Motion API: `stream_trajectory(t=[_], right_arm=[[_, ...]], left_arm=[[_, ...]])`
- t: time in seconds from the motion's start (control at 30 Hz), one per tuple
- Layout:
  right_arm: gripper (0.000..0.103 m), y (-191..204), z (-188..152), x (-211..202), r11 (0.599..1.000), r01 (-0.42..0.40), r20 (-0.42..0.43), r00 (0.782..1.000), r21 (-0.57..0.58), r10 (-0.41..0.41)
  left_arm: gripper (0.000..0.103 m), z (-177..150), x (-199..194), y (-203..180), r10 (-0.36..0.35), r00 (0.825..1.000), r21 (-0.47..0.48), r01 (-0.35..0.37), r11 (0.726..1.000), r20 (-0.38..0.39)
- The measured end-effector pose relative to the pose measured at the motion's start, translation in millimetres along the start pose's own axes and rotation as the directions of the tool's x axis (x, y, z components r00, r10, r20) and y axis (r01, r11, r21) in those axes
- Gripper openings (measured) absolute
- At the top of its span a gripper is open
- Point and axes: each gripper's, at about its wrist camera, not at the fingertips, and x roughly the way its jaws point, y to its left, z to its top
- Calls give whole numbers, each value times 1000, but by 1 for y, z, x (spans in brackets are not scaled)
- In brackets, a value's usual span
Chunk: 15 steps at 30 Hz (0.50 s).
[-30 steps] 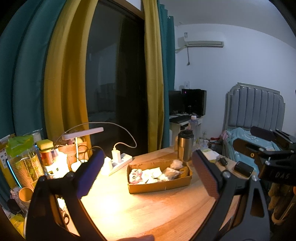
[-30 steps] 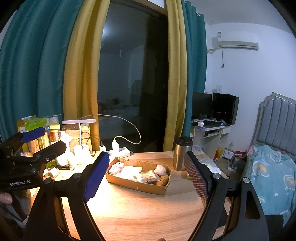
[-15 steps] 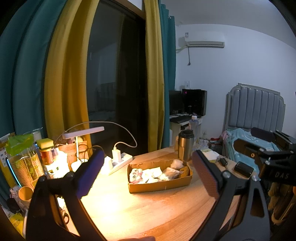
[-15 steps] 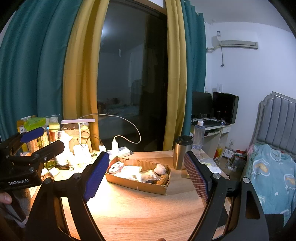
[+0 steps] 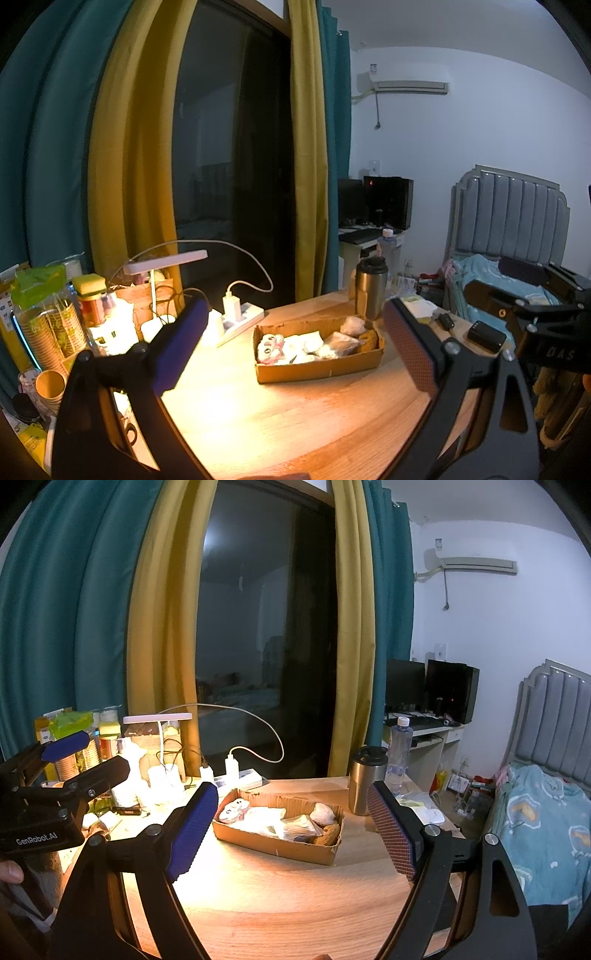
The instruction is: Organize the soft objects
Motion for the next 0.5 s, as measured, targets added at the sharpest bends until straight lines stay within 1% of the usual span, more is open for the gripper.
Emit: stream_trajectory(t=[0.5], right_arm=[[85,-3,-4,1,1000,-1,-10,1000,5,1]], left_arm=[[96,-1,3,-6,-6,1000,4,6,1000,2]])
